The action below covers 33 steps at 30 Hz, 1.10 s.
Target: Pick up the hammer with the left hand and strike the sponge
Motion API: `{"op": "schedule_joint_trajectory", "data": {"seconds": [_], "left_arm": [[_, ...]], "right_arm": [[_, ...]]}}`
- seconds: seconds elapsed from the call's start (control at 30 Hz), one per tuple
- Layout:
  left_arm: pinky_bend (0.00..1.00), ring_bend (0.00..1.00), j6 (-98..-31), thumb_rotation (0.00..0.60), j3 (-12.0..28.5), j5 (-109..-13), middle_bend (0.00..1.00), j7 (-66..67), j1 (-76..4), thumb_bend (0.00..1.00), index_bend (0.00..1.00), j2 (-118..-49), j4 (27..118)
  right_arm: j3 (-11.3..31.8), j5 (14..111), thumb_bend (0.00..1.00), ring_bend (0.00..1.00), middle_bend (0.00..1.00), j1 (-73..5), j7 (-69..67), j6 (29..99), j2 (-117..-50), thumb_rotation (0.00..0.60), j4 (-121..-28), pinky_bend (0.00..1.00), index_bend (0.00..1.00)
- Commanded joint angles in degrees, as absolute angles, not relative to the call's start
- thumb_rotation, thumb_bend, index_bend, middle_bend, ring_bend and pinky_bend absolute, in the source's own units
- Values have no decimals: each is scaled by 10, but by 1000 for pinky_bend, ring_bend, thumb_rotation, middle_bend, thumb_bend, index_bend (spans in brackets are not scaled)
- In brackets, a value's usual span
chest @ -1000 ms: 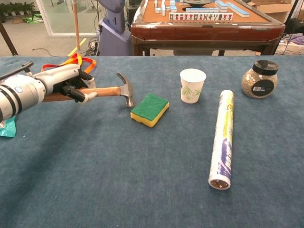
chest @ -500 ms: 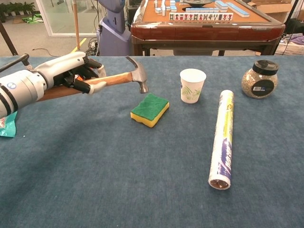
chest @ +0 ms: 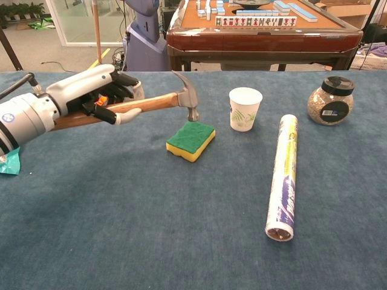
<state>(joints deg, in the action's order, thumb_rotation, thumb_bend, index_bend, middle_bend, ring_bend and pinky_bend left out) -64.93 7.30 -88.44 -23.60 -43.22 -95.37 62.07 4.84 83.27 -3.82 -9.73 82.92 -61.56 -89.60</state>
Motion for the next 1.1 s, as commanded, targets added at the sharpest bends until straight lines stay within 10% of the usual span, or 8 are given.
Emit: {"op": "schedule_joint_trajectory", "data": {"seconds": [0.03,1.1], "left_arm": [[720,716,-663,600,66,-899,914,-252,-435,398,825,-958,607],[858,755,-736,600,19,-973,947,-323,-477,397,840,-1035,368]], "right_arm": [[48,833,258,397,469,-39,-97,828,-615,600,-896,397,433],[48,822,258,397,469,-44,-83,812,-617,600,-899,397,433]]}}
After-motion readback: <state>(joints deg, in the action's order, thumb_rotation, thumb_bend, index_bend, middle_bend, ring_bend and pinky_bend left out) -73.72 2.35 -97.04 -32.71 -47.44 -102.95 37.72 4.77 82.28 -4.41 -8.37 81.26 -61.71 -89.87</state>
